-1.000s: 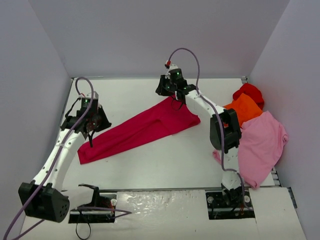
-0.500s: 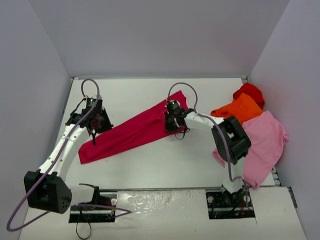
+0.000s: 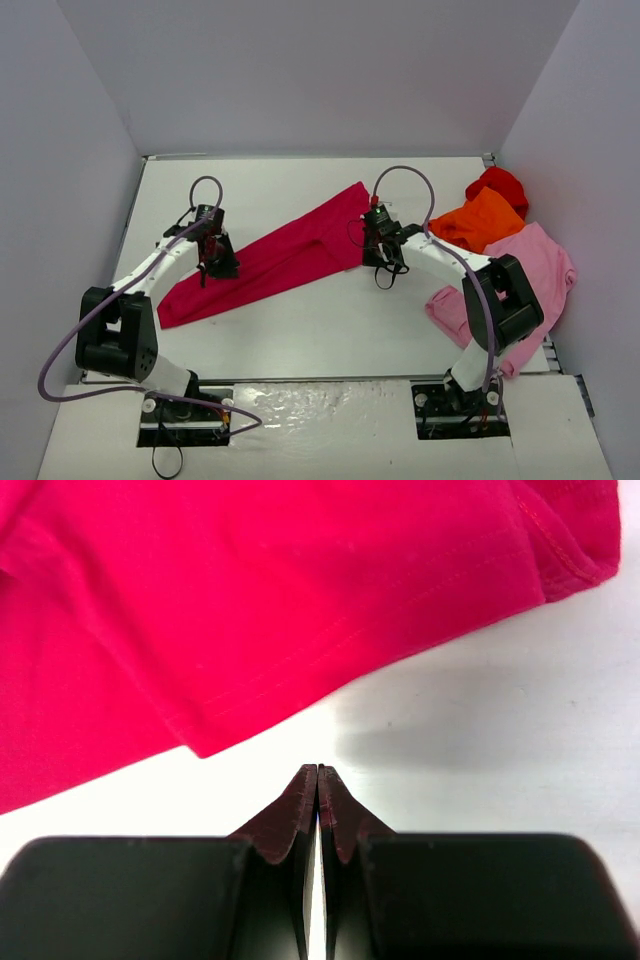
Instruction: Fold and stack the t-shirts
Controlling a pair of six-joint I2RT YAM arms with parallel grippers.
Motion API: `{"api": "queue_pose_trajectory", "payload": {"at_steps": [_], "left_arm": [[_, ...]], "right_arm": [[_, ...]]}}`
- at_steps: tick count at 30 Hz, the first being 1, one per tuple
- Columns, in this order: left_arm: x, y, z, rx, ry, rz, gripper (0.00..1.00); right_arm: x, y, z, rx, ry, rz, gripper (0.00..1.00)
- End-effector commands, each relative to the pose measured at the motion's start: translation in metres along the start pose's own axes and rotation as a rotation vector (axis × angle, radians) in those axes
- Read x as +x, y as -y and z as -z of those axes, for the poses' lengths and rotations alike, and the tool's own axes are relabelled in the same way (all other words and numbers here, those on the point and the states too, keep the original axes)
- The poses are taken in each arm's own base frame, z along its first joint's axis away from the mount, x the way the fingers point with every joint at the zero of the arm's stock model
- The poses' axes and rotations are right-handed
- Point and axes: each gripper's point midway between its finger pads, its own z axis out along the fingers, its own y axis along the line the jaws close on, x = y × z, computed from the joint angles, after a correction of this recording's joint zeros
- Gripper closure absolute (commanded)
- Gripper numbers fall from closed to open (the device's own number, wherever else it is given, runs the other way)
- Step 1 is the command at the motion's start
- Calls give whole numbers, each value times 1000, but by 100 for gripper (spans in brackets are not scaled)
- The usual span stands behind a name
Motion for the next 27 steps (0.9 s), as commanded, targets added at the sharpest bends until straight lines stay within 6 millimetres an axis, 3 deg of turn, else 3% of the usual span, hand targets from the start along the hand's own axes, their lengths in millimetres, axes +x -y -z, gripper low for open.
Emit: {"api": "queue_pose_trajectory", "payload": {"at_steps": [1, 7, 16, 21, 27], "left_arm": [[-33, 18, 25, 50, 131, -18, 100], [-31, 13, 28, 32, 142, -16, 100], [-31, 14, 39, 54, 182, -5, 100], [-26, 17, 39, 66, 176, 2, 100], [-29, 23, 39, 82, 181, 3, 100]], "right_arm": [[-5, 12, -9, 52, 14, 24, 100], [1, 19, -29, 57, -23, 22, 100], [-34, 3, 9, -30, 51, 13, 100], [-65, -2, 18, -60, 103, -7, 100], [-53, 18, -34, 13, 10, -14, 100]]}}
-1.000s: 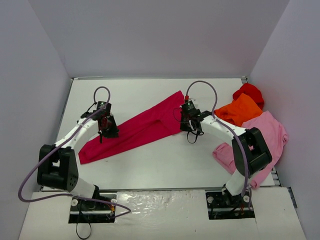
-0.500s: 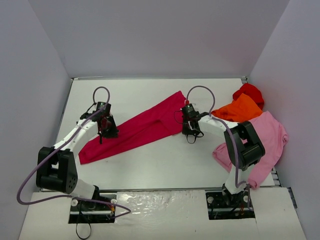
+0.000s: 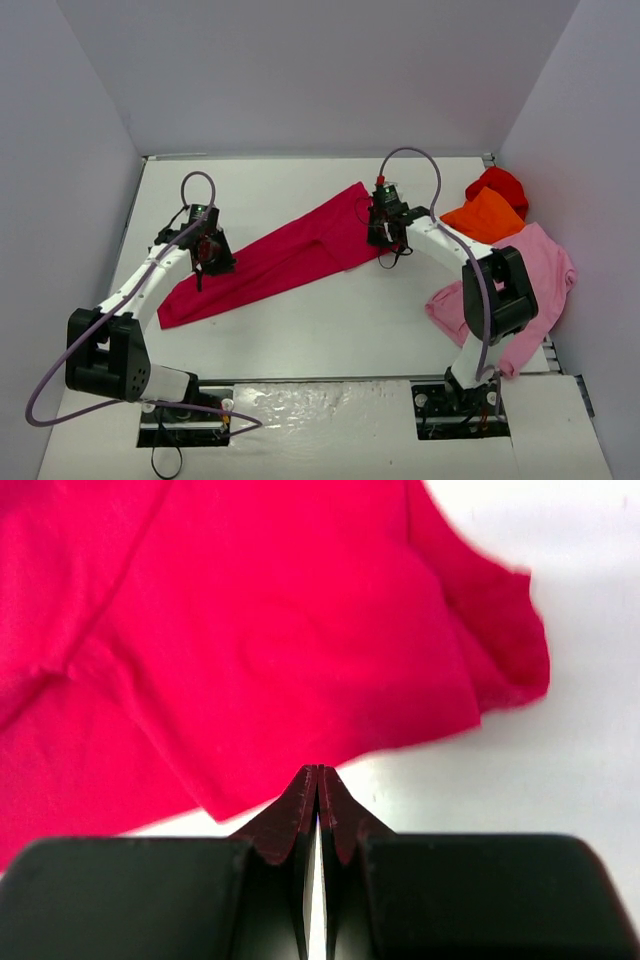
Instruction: Fold and stack the t-shirts
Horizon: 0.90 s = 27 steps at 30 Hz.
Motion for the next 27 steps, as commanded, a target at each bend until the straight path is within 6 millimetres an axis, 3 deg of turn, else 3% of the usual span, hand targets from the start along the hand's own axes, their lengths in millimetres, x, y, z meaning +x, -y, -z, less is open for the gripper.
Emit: {"api": "queue_pose_trajectory", "payload": {"at_steps": [1, 7, 10, 13, 17, 21, 22, 25, 26, 27], "left_arm": [[-20, 20, 13, 64, 78, 3, 100], [-25, 23, 23, 60, 94, -11, 100], [-28, 20, 30, 46, 107, -21, 100], [-30, 17, 35, 33, 119, -24, 100], [-30, 16, 40, 29, 123, -30, 100], [-27, 16, 40, 34, 114, -29, 100], [-25, 16, 39, 35, 110, -28, 100], [-21, 15, 38, 43, 107, -26, 100], [-20, 14, 38, 45, 109, -26, 100], [-19, 14, 38, 47, 111, -26, 100]], "right_arm": [[6, 18, -37, 45, -57, -18, 100], [26, 45, -78, 124, -139, -65, 100], [18, 50, -95, 142, -143, -79, 100], [-6, 41, -115, 122, -115, -73, 100], [-55, 3, -146, -6, -52, -44, 100], [-99, -63, -170, -304, 16, 0, 100], [-101, -67, -171, -321, 21, 2, 100], [-129, -108, -170, -548, 101, -25, 100], [-148, -121, -163, -628, 173, -22, 100], [-152, -132, -155, -717, 187, -50, 100]]}}
